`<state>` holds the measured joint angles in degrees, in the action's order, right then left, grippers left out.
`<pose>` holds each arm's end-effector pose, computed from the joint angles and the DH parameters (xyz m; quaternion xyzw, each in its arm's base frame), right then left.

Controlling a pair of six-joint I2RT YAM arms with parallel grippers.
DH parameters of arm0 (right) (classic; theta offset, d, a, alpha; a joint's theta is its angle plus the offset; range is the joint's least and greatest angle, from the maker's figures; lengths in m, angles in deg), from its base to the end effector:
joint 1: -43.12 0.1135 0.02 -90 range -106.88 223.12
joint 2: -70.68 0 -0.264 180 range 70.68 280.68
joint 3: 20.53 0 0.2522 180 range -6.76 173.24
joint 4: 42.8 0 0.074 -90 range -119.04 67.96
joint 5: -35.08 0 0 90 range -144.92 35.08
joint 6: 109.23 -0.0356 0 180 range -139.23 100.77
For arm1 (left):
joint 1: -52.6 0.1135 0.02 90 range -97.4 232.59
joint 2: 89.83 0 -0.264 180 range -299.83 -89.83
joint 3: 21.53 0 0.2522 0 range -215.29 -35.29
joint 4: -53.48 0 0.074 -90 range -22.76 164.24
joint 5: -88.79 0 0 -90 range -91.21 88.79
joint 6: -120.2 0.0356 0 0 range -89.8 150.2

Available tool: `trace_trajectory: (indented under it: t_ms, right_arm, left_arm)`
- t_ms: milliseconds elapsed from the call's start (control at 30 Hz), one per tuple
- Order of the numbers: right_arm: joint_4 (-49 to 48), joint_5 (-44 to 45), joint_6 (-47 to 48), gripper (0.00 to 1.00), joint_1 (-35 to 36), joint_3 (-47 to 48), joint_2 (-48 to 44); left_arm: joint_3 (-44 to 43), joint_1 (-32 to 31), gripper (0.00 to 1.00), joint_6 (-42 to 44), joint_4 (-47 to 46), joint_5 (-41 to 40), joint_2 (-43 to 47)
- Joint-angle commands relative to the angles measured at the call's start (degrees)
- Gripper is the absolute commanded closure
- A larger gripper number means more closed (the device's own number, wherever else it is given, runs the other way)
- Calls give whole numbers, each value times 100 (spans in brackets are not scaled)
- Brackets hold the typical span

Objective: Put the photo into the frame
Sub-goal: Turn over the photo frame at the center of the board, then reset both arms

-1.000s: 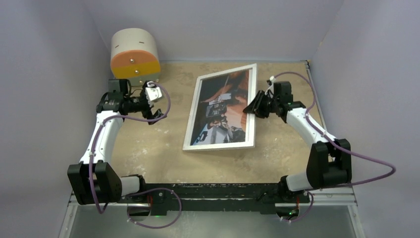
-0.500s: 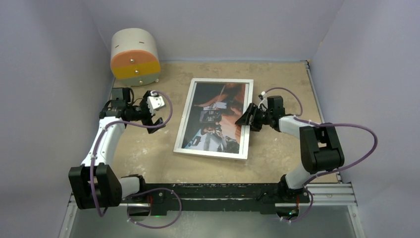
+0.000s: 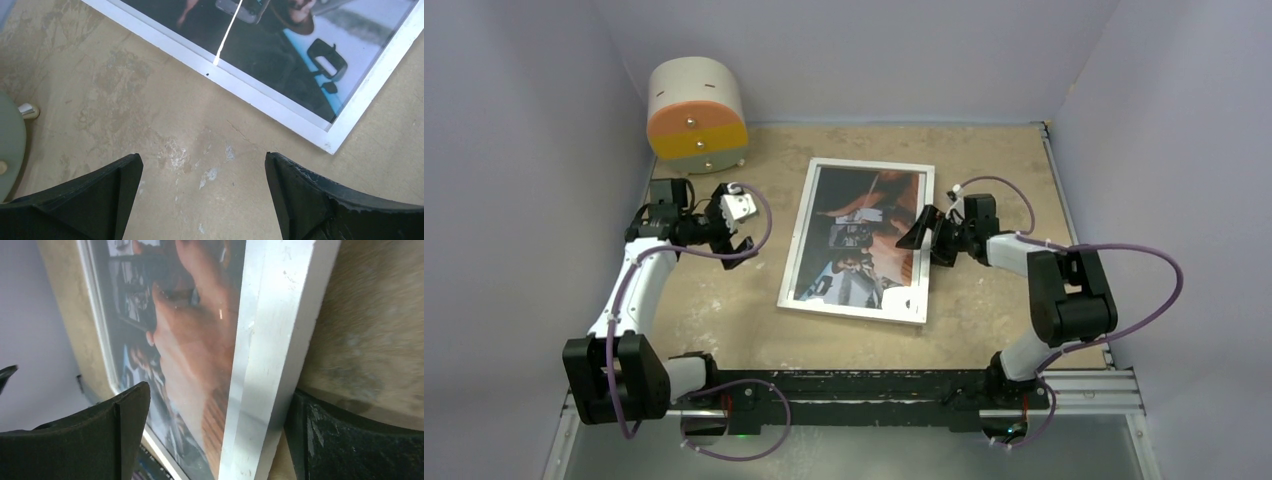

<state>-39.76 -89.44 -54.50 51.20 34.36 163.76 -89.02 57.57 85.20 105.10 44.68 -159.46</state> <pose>0.3042 0.0636 0.1531 0.0854 0.8742 0.3968 0.2666 0.2398 -0.0048 0.2719 0.4800 0.7418 -0.1778 0.4332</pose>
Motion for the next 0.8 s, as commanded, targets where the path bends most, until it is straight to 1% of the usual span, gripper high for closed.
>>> trace_trajectory:
  t_ms: [0, 200, 300, 367, 400, 433, 467, 567, 600, 633, 667, 700, 767]
  right_arm:
    - [1144, 1569, 561, 1, -54, 378, -186]
    - [2003, 3210, 615, 1, -52, 658, -735]
    - [2093, 3871, 517, 1, -54, 664, -1172]
    - [1929, 4453, 303, 1, -52, 578, -1508]
    - [1730, 4775, 266, 1, -52, 460, -1712]
    - [1460, 5061, 249, 1, -56, 236, -1913]
    - [988, 5267, 384, 1, -60, -30, -2089]
    - [-858, 6024, 673, 1, -58, -960, -2427]
    - [-1174, 6153, 787, 1, -53, -1165, -2447]
    - [-1433, 6268, 920, 1, -56, -1315, -2396]
    - [-1491, 6497, 938, 1, -60, -1349, -2330]
    - [-1450, 6727, 923, 1, -60, -1308, -2302]
    - [-1805, 7098, 994, 1, -61, -1461, -2329]
  left_arm:
    - [11, 47, 0, -602, -518, -161, -73]
    - [63, 43, 0, -1777, -1369, -682, -210]
    - [13, 48, 0, -2443, -1733, -1080, -391]
    - [177, 47, 0, -3310, -2416, -1661, -455]
    - [292, 48, 0, -3569, -2774, -1888, -466]
    - [490, 48, 0, -3792, -3159, -2135, -452]
    - [731, 48, 0, -4023, -3708, -2278, -433]
    - [1821, 48, 0, -4544, -5365, -2416, -420]
    - [2221, 48, 0, -4691, -5985, -2503, -430]
    - [2603, 48, 0, -4800, -6933, -2576, -474]
    - [2943, 48, 0, -4906, -7626, -2646, -548]
    - [3225, 48, 0, -4957, -8159, -2732, -668]
    - [3578, 48, 0, -4872, -9042, -2816, -1021]
